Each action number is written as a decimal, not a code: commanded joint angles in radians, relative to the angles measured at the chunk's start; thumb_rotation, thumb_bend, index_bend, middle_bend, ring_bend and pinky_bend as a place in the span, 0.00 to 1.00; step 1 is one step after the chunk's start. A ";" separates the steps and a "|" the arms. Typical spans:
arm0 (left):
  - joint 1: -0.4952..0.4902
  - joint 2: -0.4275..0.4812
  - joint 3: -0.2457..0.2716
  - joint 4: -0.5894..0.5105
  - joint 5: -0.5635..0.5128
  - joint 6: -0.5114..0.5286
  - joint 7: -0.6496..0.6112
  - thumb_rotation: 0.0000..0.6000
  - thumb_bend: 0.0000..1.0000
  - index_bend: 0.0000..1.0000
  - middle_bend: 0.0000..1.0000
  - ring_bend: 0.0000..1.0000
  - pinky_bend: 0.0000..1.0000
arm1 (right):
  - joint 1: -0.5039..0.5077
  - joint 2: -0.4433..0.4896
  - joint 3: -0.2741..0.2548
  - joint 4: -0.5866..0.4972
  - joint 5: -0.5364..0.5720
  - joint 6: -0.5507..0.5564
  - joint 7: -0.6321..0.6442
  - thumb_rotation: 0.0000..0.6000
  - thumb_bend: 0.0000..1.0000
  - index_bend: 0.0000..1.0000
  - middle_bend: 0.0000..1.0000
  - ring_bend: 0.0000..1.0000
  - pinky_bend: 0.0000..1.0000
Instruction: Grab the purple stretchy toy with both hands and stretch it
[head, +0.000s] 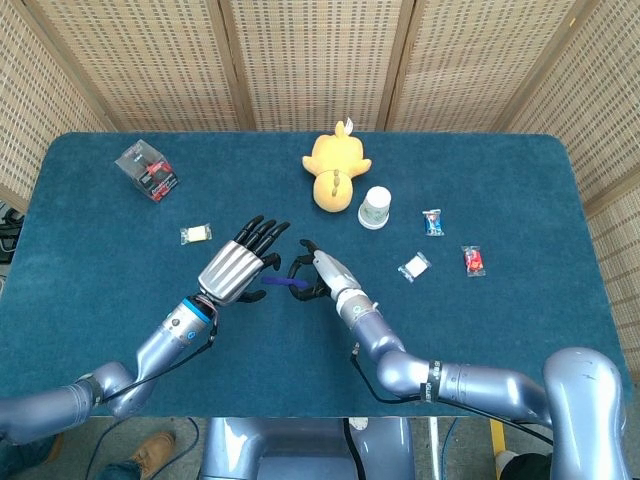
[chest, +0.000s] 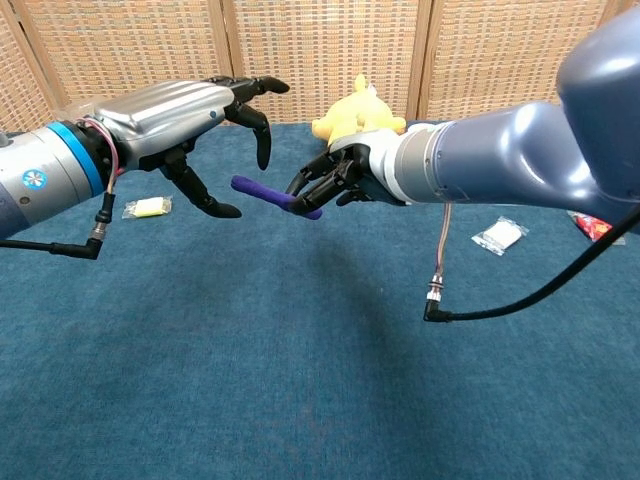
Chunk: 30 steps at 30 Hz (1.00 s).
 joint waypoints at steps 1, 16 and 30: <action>-0.008 -0.013 0.003 0.010 -0.003 0.000 -0.004 1.00 0.21 0.48 0.00 0.00 0.00 | 0.001 0.002 -0.004 -0.003 -0.003 0.002 0.002 1.00 0.59 0.60 0.03 0.00 0.00; -0.037 -0.051 0.012 0.008 -0.035 -0.007 0.043 1.00 0.33 0.51 0.00 0.00 0.00 | -0.005 0.019 -0.026 -0.016 -0.014 0.004 0.026 1.00 0.59 0.60 0.03 0.00 0.00; -0.051 -0.065 0.013 0.018 -0.067 -0.009 0.070 1.00 0.37 0.52 0.00 0.00 0.00 | -0.006 0.032 -0.036 -0.021 -0.022 -0.003 0.046 1.00 0.60 0.60 0.03 0.00 0.00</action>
